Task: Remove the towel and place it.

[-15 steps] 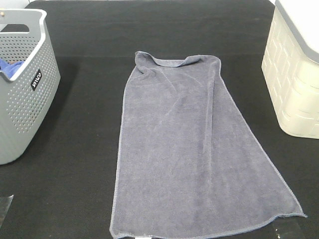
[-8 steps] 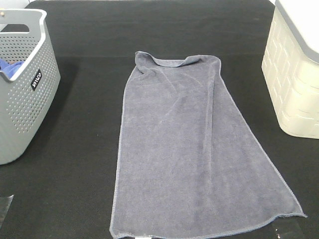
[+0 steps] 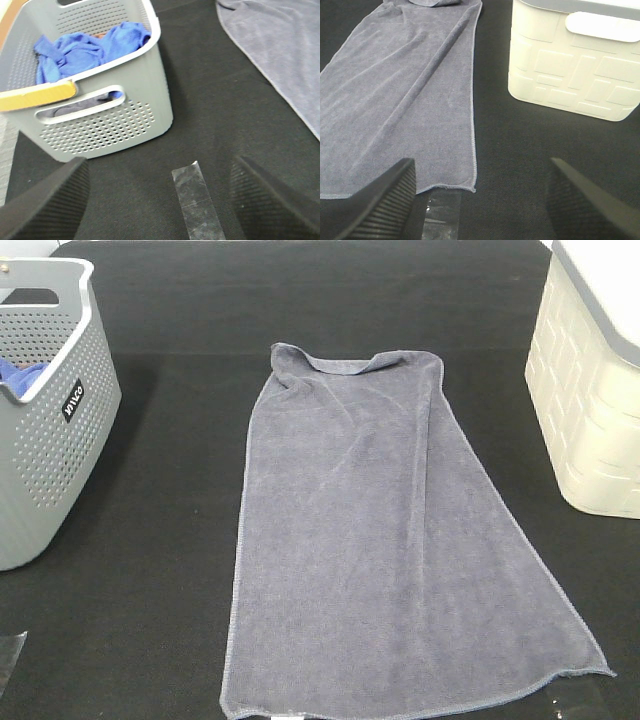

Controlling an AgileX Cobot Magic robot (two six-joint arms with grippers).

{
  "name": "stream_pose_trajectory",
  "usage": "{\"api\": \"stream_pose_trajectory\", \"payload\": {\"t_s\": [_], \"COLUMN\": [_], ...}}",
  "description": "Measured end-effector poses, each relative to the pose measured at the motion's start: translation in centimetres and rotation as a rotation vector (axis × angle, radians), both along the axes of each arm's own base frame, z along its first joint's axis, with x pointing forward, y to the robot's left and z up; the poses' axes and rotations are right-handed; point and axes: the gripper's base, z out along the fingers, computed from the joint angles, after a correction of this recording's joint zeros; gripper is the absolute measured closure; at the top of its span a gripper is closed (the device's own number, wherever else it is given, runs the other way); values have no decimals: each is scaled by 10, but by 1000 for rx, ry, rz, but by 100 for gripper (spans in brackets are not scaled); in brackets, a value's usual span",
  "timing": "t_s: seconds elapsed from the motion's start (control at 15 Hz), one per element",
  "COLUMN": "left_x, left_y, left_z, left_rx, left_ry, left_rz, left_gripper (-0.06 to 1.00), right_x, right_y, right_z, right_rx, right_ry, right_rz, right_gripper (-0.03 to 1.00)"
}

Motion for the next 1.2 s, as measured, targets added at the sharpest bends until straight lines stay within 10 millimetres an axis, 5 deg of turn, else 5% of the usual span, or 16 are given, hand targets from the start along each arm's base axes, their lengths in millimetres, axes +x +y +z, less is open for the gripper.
{"api": "stream_pose_trajectory", "payload": {"t_s": [1.2], "left_x": [0], "left_y": [0], "left_z": [0], "left_rx": [0], "left_ry": [0], "left_rz": [13], "left_gripper": [21], "right_x": [-1], "right_y": [0], "right_z": [0], "right_rx": [0], "right_ry": [-6], "right_rz": [0], "right_gripper": [28]}}
